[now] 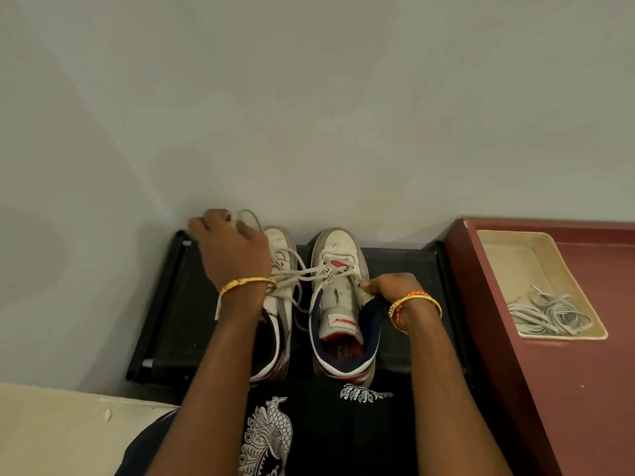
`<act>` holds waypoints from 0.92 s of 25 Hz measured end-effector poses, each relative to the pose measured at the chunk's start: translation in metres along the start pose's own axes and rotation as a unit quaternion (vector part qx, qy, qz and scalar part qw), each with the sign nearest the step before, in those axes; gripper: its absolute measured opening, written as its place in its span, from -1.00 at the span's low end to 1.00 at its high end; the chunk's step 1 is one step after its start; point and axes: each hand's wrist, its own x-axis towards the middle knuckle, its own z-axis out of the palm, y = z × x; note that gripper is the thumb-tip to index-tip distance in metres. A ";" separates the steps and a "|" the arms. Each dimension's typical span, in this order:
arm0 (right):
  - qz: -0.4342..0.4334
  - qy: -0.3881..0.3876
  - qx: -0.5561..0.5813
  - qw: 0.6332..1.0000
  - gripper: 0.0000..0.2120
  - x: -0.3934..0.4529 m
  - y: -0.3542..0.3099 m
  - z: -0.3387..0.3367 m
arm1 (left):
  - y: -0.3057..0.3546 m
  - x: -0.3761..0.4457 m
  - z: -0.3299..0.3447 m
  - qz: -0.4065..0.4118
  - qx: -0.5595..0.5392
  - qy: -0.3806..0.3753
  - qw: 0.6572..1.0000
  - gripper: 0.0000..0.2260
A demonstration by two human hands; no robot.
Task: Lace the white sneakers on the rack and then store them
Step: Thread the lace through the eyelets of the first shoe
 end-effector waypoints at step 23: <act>-0.262 0.131 -0.356 0.887 -0.78 0.006 -0.007 0.049 | -0.016 -0.088 0.037 -0.025 0.041 -0.342 0.938 -0.73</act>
